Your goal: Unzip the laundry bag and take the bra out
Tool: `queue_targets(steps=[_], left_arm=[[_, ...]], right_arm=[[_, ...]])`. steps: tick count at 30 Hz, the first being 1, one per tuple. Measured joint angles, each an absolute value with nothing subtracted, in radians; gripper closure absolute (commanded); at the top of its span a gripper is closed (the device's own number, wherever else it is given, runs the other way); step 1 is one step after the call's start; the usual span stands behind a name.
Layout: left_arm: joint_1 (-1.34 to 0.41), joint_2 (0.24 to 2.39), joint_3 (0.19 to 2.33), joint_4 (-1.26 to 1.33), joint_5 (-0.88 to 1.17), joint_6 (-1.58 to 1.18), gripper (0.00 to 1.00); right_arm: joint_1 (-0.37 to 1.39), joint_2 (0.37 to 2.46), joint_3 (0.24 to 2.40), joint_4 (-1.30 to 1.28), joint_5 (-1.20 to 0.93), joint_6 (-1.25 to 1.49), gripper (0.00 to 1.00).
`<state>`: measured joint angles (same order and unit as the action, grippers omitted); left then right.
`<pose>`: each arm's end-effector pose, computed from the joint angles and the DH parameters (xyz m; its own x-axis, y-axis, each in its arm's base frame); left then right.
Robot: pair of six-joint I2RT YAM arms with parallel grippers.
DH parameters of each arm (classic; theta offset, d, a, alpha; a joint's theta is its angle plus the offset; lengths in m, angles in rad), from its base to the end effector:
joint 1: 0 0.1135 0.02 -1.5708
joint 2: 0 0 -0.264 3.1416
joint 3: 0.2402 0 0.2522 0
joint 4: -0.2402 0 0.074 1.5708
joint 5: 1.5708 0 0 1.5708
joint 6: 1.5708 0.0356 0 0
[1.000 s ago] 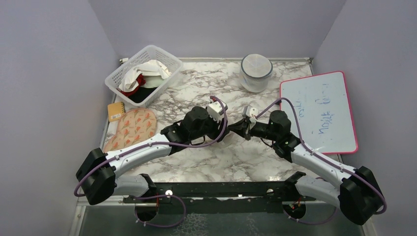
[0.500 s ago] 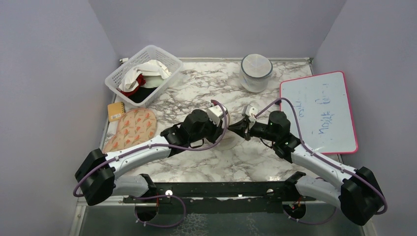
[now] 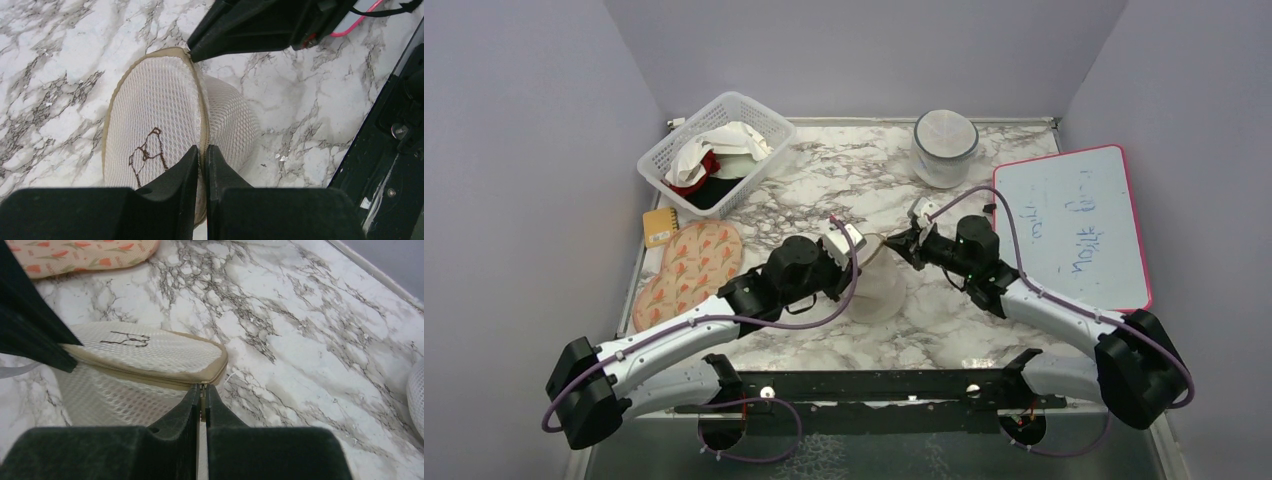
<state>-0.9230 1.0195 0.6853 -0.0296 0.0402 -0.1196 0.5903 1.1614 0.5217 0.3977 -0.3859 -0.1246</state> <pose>0.1408 -0.1884 0.2757 -0.3109 0.2134 -0.9262 0.7880 0.6027 -0.1257 0.2012 0.1509 0.2320 -0.0957 -0.2027 -0.9745 -0.8376 0.5453 -0.0311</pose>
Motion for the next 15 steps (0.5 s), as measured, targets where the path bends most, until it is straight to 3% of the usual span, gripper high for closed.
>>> queue_targets(steps=[10, 15], left_arm=[[-0.918, 0.954, 0.637, -0.041, 0.038, -0.102, 1.00], [-0.918, 0.950, 0.636, -0.072, 0.042, -0.107, 0.78]], right_arm=[[0.589, 1.291, 0.578, 0.436, -0.383, -0.156, 0.98], [0.581, 1.275, 0.598, 0.392, -0.438, -0.206, 0.99]])
